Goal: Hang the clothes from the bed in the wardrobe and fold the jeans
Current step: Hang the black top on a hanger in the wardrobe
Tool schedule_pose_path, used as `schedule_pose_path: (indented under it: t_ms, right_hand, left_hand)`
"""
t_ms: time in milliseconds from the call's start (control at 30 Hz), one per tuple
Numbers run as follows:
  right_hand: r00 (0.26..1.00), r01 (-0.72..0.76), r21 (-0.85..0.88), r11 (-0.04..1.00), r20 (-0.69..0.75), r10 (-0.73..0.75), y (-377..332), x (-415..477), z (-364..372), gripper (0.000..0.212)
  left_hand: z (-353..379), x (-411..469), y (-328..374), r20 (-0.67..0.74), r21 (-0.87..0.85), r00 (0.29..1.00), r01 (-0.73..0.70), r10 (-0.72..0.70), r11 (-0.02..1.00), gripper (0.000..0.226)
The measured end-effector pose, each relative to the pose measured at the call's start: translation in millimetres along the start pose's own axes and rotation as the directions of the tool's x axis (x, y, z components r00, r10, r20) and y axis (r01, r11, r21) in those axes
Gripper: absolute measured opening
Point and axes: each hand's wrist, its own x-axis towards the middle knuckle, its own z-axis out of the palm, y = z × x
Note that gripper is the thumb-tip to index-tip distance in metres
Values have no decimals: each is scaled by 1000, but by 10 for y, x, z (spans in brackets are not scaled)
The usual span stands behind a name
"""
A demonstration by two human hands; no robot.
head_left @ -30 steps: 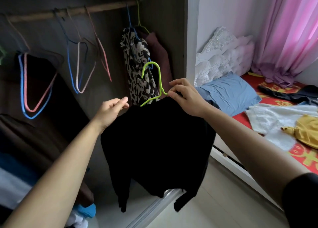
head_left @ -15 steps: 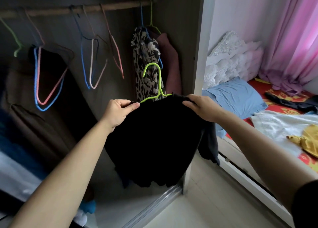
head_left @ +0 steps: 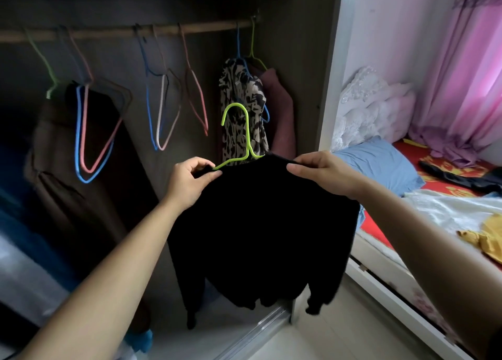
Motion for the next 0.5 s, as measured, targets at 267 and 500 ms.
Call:
schedule_pose_path:
  t_ms: [267,500]
  right_hand:
    - [965,-96,-346,933,-263,1,-251,-34,147,30]
    - [900,-226,-347,910,-432,58,-460,46,192,27]
  left_hand:
    - [29,153,-189,145,221,988,11,-44,975,16]
    - [193,370,-24,-45,305,997,-50,67,951,31]
